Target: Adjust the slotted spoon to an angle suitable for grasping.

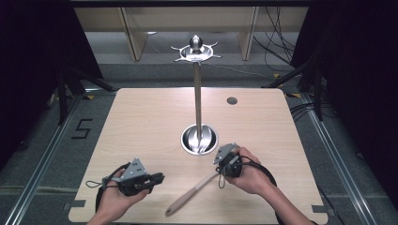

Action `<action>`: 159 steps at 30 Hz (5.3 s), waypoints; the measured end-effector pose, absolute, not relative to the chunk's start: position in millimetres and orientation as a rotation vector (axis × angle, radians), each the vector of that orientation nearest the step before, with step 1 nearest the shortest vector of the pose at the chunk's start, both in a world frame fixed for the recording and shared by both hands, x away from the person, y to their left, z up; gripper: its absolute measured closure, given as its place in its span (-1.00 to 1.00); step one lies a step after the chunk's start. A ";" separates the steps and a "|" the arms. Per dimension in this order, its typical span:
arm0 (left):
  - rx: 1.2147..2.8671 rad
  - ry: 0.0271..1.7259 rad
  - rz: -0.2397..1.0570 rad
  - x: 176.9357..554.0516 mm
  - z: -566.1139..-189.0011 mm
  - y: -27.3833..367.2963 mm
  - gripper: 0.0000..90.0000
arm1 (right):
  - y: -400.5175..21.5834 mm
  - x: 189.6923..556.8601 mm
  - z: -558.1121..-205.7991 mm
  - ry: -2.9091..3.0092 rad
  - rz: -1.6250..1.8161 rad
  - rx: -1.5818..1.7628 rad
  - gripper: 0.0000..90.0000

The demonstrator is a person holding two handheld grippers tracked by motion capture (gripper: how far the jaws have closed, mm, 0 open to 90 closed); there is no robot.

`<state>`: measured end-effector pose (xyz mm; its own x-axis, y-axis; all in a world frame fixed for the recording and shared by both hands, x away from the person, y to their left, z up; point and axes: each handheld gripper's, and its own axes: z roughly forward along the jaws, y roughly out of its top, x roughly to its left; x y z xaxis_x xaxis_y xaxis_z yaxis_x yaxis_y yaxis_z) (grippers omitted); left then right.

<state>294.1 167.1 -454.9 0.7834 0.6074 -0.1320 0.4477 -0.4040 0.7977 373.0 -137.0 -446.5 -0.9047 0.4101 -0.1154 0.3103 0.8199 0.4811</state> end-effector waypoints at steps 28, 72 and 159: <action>2.393 0.641 0.002 262.6 -478.0 115.1 0.98 | -83.3 352.9 -464.7 3.184 0.343 0.250 1.00; 2.259 0.821 0.101 284.3 -478.5 149.7 0.61 | -32.9 396.3 -450.4 2.957 0.510 0.023 0.19; 1.981 0.837 0.358 307.9 -470.9 163.9 -0.09 | -179.9 348.9 -360.0 1.985 1.573 0.796 0.68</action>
<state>307.9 163.9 -470.9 0.7259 0.6831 -0.0801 0.4138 -0.3408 0.8442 348.9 -179.9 -360.0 -0.7145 0.6995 -0.0153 0.1452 0.1697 0.9747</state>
